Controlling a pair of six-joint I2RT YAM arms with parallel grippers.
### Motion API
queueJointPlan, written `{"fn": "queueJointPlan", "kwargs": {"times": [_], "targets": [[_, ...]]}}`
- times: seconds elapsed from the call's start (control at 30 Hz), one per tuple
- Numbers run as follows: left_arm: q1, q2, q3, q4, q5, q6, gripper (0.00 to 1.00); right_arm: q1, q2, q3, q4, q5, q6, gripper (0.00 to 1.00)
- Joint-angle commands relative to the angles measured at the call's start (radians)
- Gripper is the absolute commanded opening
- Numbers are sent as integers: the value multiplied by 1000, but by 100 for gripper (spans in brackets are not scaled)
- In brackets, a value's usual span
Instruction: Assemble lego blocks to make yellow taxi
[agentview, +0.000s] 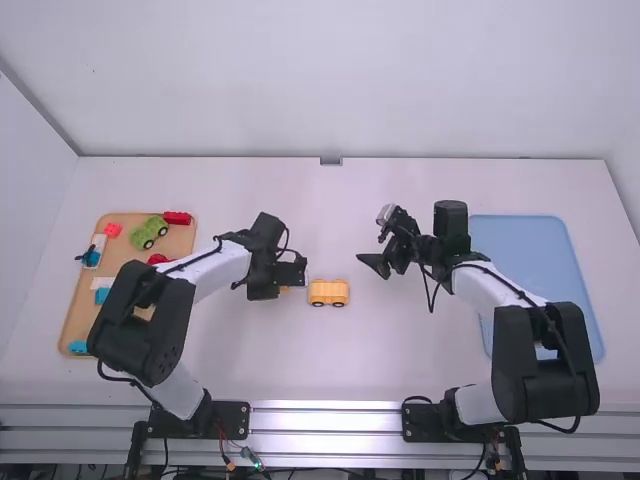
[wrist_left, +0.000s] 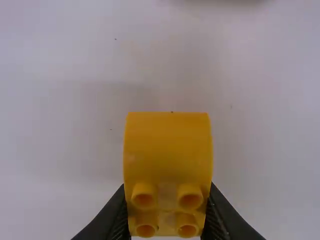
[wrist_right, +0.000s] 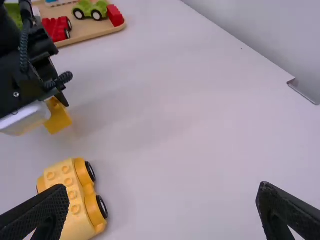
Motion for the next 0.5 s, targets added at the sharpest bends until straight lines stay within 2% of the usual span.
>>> {"fn": "queueJointPlan", "kwargs": {"times": [0.0, 0.3, 0.47], "targets": [[8, -3, -17, -3, 45, 24, 6, -15, -26, 2, -5, -85, 7, 99], [10, 40, -19, -3, 68, 49, 9, -21, -26, 2, -5, -90, 7, 99], [8, 90, -4, -19, 29, 38, 2, -13, -26, 2, -5, -78, 7, 99]]}}
